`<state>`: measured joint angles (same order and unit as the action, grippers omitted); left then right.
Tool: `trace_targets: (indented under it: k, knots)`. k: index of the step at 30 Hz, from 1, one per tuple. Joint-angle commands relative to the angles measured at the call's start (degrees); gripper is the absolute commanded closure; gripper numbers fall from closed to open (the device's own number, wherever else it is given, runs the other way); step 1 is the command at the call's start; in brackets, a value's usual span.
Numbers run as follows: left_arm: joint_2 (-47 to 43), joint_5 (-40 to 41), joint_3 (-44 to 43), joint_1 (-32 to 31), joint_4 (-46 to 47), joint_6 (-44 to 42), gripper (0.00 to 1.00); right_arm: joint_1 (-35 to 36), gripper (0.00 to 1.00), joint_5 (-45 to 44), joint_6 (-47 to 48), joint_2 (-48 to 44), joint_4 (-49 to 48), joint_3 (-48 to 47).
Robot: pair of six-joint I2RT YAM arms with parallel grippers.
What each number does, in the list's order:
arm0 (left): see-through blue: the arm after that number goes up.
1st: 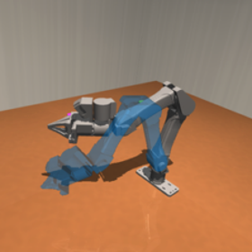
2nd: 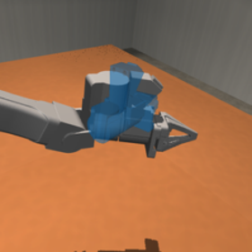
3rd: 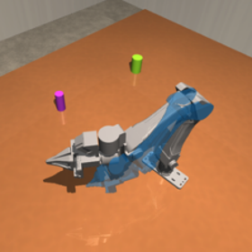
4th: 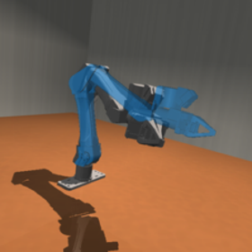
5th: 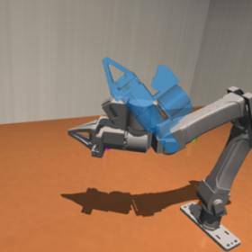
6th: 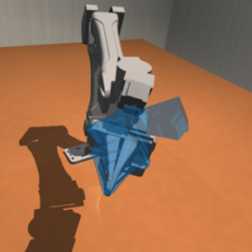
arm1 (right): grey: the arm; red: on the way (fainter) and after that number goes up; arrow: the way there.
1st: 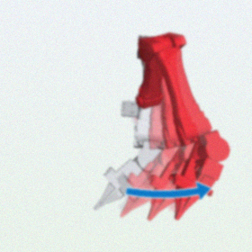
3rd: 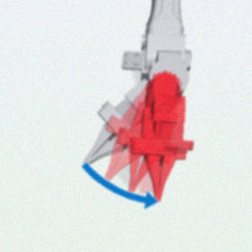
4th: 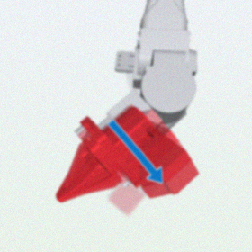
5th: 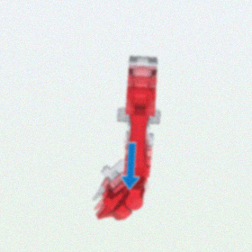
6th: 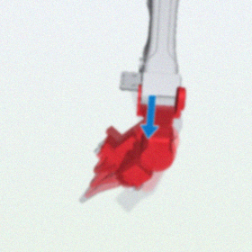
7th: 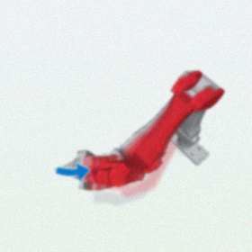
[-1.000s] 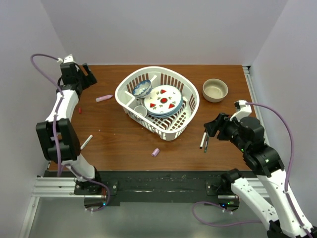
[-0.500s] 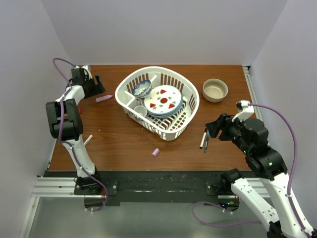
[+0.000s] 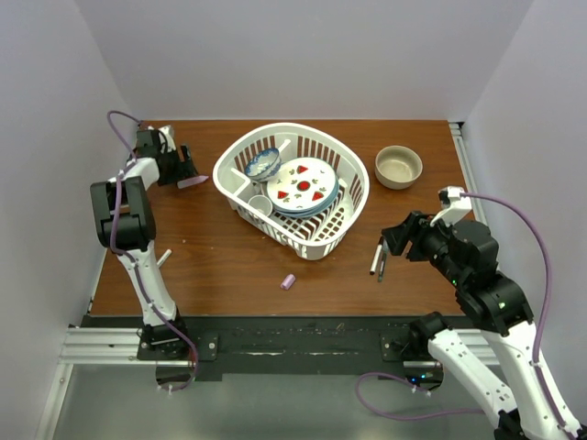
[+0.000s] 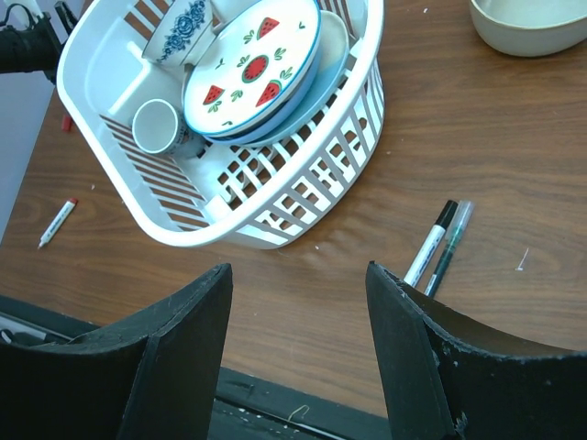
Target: Insert the pens into the pen caps
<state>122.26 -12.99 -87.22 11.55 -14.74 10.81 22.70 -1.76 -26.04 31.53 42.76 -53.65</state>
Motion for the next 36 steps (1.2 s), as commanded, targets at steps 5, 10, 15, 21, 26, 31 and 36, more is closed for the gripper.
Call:
trace_targets:
  k: [5, 10, 15, 21, 26, 31, 36]
  knots:
    - [-3.2, -1.9, 5.0, 0.5, 0.1, -2.1, 0.22, -0.3, 0.36, 0.3, 1.1, -1.3, -0.6, -0.5]
    - [-6.7, -2.4, 10.0, 0.4, 1.8, -2.2, 0.27, -0.3, 0.36, 0.4, 1.4, -1.6, -0.3, -0.6]
    - [-9.0, -3.2, 12.9, 0.3, 1.2, -1.8, 0.35, -0.3, 0.36, 0.4, 1.9, -2.2, 0.0, -0.2]
    - [-12.9, -0.3, 13.5, 0.0, 3.0, -1.8, 0.37, -0.3, 0.36, 1.1, 1.7, -2.6, 0.0, 0.4]
    - [-9.6, 2.1, 9.7, 0.1, 1.6, -6.7, 0.33, -0.3, 0.36, 1.5, 1.9, -2.4, -0.3, 0.2]
    - [-7.6, 0.3, 7.5, 0.0, 2.1, -9.6, 0.32, -0.3, 0.36, 1.1, 2.0, -2.2, -0.5, 0.4]
    - [-5.2, -0.4, 4.3, -0.7, 1.5, -12.5, 0.3, -0.3, 0.36, 1.2, 2.3, -1.7, -0.8, 0.2]
